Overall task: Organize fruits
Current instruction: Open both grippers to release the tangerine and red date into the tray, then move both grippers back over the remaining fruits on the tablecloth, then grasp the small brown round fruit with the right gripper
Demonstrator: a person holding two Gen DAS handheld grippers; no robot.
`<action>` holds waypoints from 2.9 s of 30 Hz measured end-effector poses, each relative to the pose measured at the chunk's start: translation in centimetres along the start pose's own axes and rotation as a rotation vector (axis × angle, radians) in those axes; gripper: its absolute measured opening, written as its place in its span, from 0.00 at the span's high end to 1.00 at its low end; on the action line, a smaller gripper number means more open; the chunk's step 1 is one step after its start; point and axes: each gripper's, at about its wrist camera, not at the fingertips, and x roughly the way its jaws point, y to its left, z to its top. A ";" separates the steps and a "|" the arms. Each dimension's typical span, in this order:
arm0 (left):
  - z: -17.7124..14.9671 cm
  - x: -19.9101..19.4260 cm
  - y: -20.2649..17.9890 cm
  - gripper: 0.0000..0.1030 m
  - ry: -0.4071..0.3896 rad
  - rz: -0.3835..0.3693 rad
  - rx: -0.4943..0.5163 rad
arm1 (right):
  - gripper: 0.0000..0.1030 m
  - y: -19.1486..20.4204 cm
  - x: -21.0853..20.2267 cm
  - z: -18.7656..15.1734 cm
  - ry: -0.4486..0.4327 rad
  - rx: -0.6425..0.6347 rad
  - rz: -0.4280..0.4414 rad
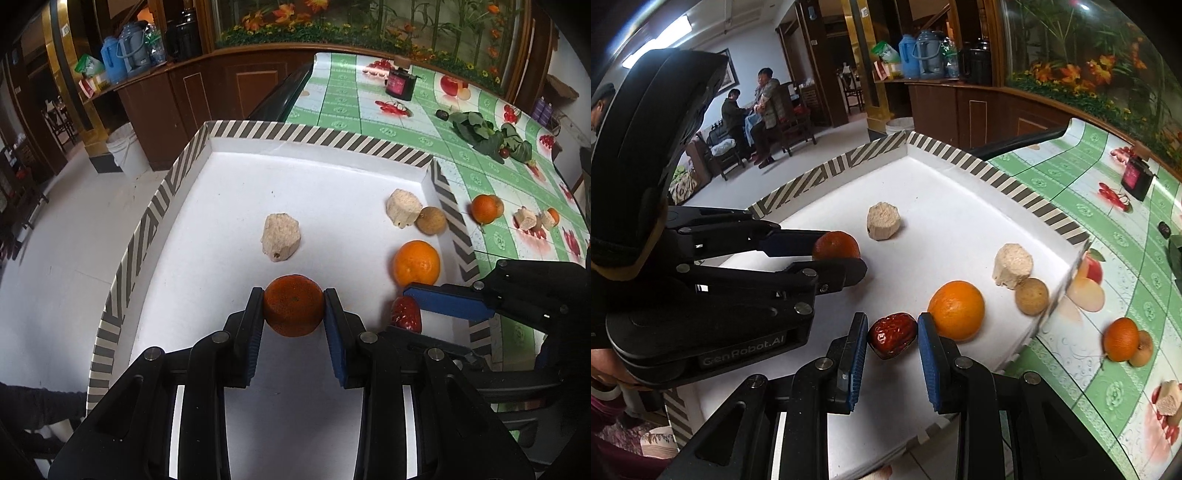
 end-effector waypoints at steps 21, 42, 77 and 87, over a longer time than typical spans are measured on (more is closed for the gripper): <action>-0.2 -1.5 -0.3 0.50 -0.028 0.036 -0.037 | 0.68 -0.9 -4.4 -1.8 -0.087 0.068 -0.010; -0.1 -3.1 -9.4 0.50 -0.055 -0.092 0.073 | 0.68 -9.1 -10.0 -8.5 -0.113 0.315 -0.120; 1.4 -1.6 -16.8 0.50 -0.015 -0.184 0.154 | 0.67 -18.4 -12.4 -10.5 -0.037 0.269 -0.358; 3.0 -0.5 -16.9 0.50 0.006 -0.181 0.158 | 0.68 -19.8 -10.6 -9.1 -0.022 0.178 -0.313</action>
